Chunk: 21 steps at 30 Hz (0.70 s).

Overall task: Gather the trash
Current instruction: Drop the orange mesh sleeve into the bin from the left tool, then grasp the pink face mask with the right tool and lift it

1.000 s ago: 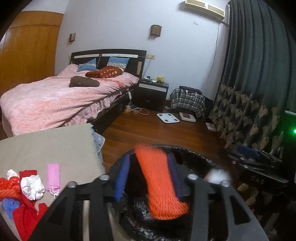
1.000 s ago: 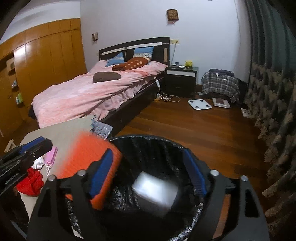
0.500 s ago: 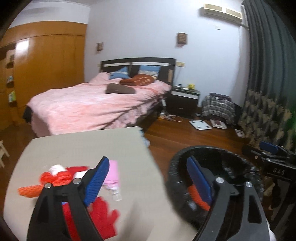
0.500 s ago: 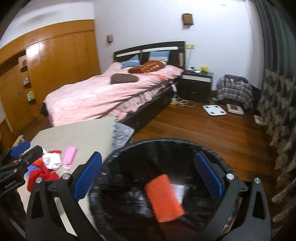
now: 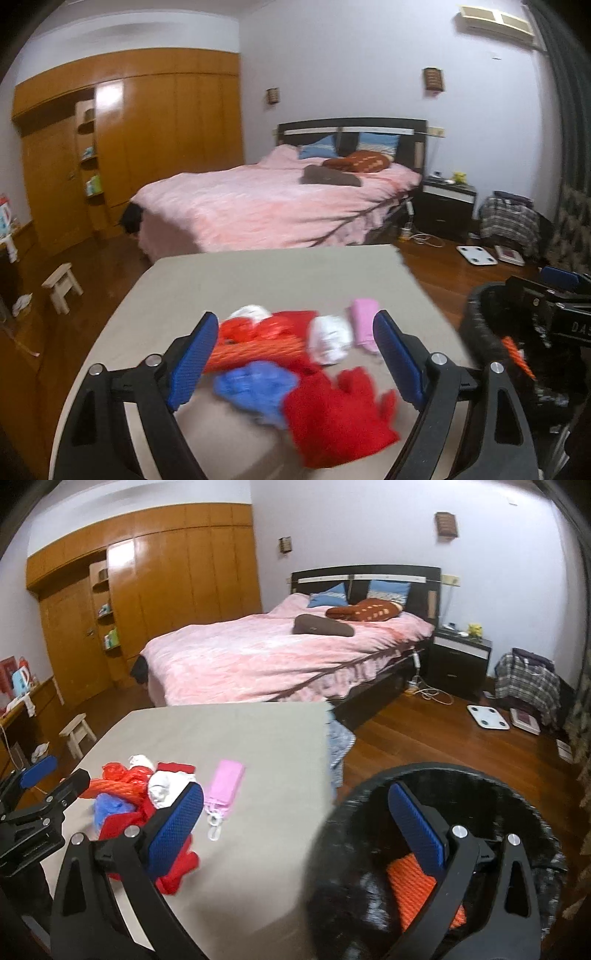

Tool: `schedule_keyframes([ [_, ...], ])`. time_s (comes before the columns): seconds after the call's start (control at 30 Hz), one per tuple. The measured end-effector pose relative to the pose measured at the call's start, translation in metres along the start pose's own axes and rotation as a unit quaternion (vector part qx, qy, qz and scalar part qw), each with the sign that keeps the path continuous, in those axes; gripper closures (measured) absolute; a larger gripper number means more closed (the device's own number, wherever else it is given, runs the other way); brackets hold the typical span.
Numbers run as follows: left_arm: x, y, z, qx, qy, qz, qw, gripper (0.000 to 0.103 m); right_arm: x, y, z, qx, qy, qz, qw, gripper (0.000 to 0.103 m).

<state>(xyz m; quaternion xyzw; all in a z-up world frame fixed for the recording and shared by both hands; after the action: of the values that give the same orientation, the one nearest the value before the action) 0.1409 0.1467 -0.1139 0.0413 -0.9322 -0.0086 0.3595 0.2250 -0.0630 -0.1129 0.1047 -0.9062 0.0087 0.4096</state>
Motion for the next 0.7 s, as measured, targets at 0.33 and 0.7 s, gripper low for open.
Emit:
schedule_keyframes([
  [0.33,-0.028,0.048,0.004,0.04,0.013,-0.033,0.9985,0.019,-0.069,0.041,-0.01,0.02,0.031,-0.007,0.999,0.009],
  [0.7,-0.052,0.056,0.008,0.045,0.032,-0.037,0.9978,0.019,-0.138,0.069,0.001,0.039,0.1,-0.012,0.994,0.025],
])
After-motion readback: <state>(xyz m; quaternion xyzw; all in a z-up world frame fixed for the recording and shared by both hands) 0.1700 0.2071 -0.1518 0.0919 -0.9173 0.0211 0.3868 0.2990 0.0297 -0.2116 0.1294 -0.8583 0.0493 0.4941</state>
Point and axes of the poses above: each gripper's, at about its wrist camera, not at the fingertips, and x roughly against the way its jaws point, y to its left, z to its underside, the point moved 7 cm from there along -x, roughly the way its jaws point, and after that the axes turned 14 degrees about y, right-handed, at the moved point
